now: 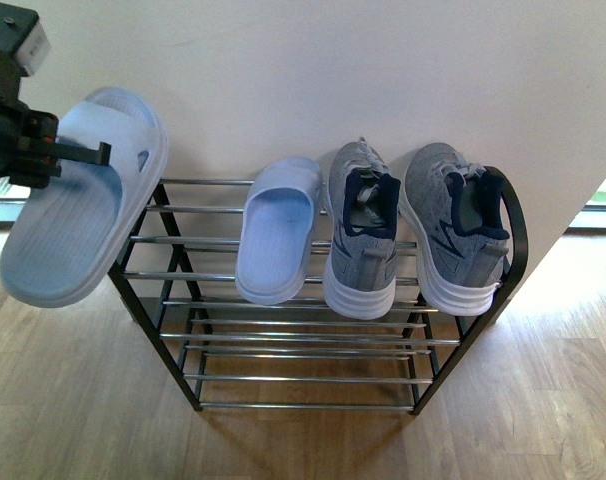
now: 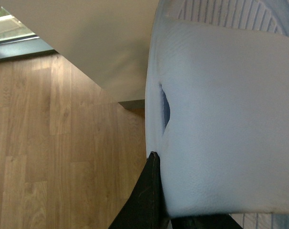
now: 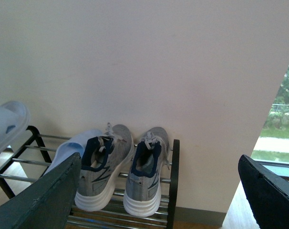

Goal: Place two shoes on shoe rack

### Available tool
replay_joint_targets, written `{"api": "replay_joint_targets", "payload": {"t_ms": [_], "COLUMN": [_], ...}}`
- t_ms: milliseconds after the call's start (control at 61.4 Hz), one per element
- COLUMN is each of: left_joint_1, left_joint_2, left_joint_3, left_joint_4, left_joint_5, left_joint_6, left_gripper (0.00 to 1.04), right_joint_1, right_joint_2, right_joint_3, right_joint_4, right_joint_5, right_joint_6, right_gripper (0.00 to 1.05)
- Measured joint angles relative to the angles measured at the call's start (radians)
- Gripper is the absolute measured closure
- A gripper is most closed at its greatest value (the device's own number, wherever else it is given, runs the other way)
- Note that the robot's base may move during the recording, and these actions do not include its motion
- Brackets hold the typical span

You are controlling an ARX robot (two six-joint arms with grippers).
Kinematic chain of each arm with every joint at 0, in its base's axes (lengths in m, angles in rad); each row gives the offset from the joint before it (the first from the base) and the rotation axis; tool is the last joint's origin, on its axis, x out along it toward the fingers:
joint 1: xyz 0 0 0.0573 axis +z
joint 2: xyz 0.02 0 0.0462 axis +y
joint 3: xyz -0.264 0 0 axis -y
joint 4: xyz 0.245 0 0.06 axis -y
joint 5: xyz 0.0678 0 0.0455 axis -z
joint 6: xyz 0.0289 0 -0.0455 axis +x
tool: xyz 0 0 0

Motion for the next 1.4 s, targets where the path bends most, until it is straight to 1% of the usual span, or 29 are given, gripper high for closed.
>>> {"api": "replay_joint_targets", "payload": {"t_ms": [179,342,619,847,912,928,961,1026,1059,1075,1124,1140,1221,1270,1303,1319,1384,1401], "left_joint_1": [-0.019,-0.045,-0.059,-0.059,-0.061,-0.063,-0.064,-0.069,-0.071,-0.072,-0.074,-0.076,-0.079,-0.081,-0.082,-0.082,-0.082,-0.082], "left_joint_2": [0.117,0.212,0.340,0.391,0.393,0.393,0.393,0.389,0.385,0.380,0.370,0.360,0.325,0.287,0.269,0.241,0.159,0.150], "left_joint_3": [0.097,0.183,0.306,0.336,0.336,0.336,0.336,0.332,0.327,0.321,0.308,0.298,0.266,0.237,0.224,0.204,0.145,0.137], "left_joint_4": [-0.012,-0.019,-0.045,-0.032,-0.027,-0.024,-0.018,-0.001,0.005,0.010,0.019,0.024,0.035,0.049,0.053,0.062,0.087,0.090], "left_joint_5": [0.063,0.097,0.066,0.066,0.076,0.078,0.079,0.082,0.081,0.082,0.084,0.084,0.077,0.069,0.064,0.057,0.026,0.024], "left_joint_6": [-0.038,-0.077,-0.134,-0.163,-0.167,-0.169,-0.172,-0.177,-0.179,-0.182,-0.186,-0.190,-0.199,-0.206,-0.209,-0.212,-0.228,-0.231], "left_gripper": [1.03,1.03,1.03,1.02,0.94,0.90,0.87,0.76,0.73,0.69,0.64,0.60,0.50,0.41,0.37,0.32,0.18,0.16], "right_joint_1": [0.000,0.000,0.000,0.000,0.000,0.000,0.000,0.000,0.000,0.000,0.000,0.000,0.000,0.000,0.000,0.000,0.000,0.000], "right_joint_2": [0.000,0.000,0.000,0.000,0.000,0.000,0.000,0.000,0.000,0.000,0.000,0.000,0.000,0.000,0.000,0.000,0.000,0.000], "right_joint_3": [0.000,0.000,0.000,0.000,0.000,0.000,0.000,0.000,0.000,0.000,0.000,0.000,0.000,0.000,0.000,0.000,0.000,0.000], "right_joint_4": [0.000,0.000,0.000,0.000,0.000,0.000,0.000,0.000,0.000,0.000,0.000,0.000,0.000,0.000,0.000,0.000,0.000,0.000], "right_joint_5": [0.000,0.000,0.000,0.000,0.000,0.000,0.000,0.000,0.000,0.000,0.000,0.000,0.000,0.000,0.000,0.000,0.000,0.000], "right_joint_6": [0.000,0.000,0.000,0.000,0.000,0.000,0.000,0.000,0.000,0.000,0.000,0.000,0.000,0.000,0.000,0.000,0.000,0.000], "right_gripper": [0.09,0.09,0.09,0.09,0.09,0.09,0.09,0.09,0.09,0.09,0.09,0.09,0.09,0.09,0.09,0.09,0.09,0.09]}}
